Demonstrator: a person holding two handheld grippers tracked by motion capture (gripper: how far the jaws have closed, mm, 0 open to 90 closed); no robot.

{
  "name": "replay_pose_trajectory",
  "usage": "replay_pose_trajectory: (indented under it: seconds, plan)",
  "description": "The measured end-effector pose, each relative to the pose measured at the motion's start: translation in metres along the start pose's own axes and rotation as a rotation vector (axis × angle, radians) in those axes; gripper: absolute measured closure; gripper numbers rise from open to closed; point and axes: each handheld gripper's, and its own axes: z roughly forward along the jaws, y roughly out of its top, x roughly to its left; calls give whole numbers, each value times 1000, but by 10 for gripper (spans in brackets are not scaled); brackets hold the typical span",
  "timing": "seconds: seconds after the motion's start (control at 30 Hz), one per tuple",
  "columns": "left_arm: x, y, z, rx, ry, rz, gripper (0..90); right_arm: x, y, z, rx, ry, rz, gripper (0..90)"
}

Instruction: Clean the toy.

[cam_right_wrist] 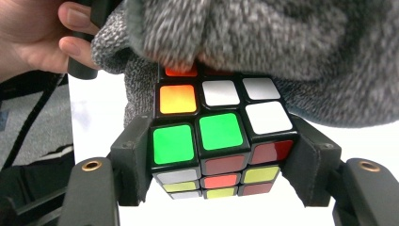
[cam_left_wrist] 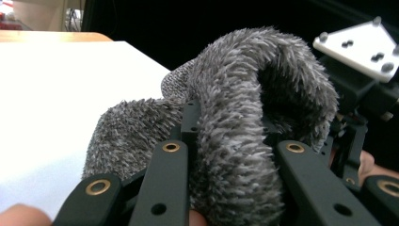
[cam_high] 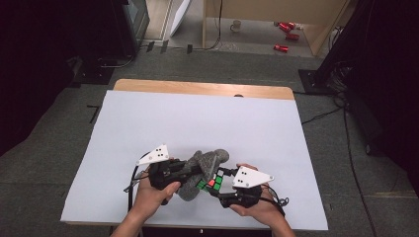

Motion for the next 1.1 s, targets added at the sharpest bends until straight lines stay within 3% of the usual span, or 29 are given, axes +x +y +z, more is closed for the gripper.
replay_pose_trajectory:
  seconds: [0.13, 0.2, 0.4, 0.43, 0.53, 0.57, 0.63, 0.67, 0.77, 0.87, 0.93, 1.03, 1.1]
  plan:
    - [-8, -1, 7, 8, -67, 6, 750, 4, 1, 3, 2, 12, -8, 344]
    - [-8, -2, 9, 4, -113, -22, 749, 5, 1, 3, 0, 26, -11, 345]
    - [9, -1, -5, -30, -38, -68, 752, 0, 2, -4, -20, 21, 3, 345]
    - [10, 0, -7, -44, -49, -77, 751, -1, 2, -5, -23, 19, 9, 345]
    - [4, 2, -6, -82, -151, -81, 750, -1, 2, -4, -27, 21, 14, 345]
    - [1, 1, -3, -73, -148, -63, 749, -1, 2, -3, -26, 25, 17, 345]
    - [-2, 0, 1, -31, -90, -24, 749, 1, 2, -2, -24, 31, 12, 345]
    - [0, -1, 1, -29, -65, -28, 750, 1, 2, -3, -25, 35, 13, 345]
    - [16, -3, -9, -79, -15, -103, 753, -1, 2, -7, -36, 32, 18, 345]
    - [29, -5, -19, -136, -20, -163, 755, -7, 4, -15, -87, 41, 51, 345]
    - [31, -8, -19, -153, -40, -176, 755, -11, 6, -21, -122, 46, 74, 345]
    - [26, -11, -10, -121, -90, -150, 752, -13, 8, -25, -155, 52, 94, 345]
    - [23, -14, -1, -65, -70, -120, 750, -13, 9, -26, -158, 48, 91, 345]
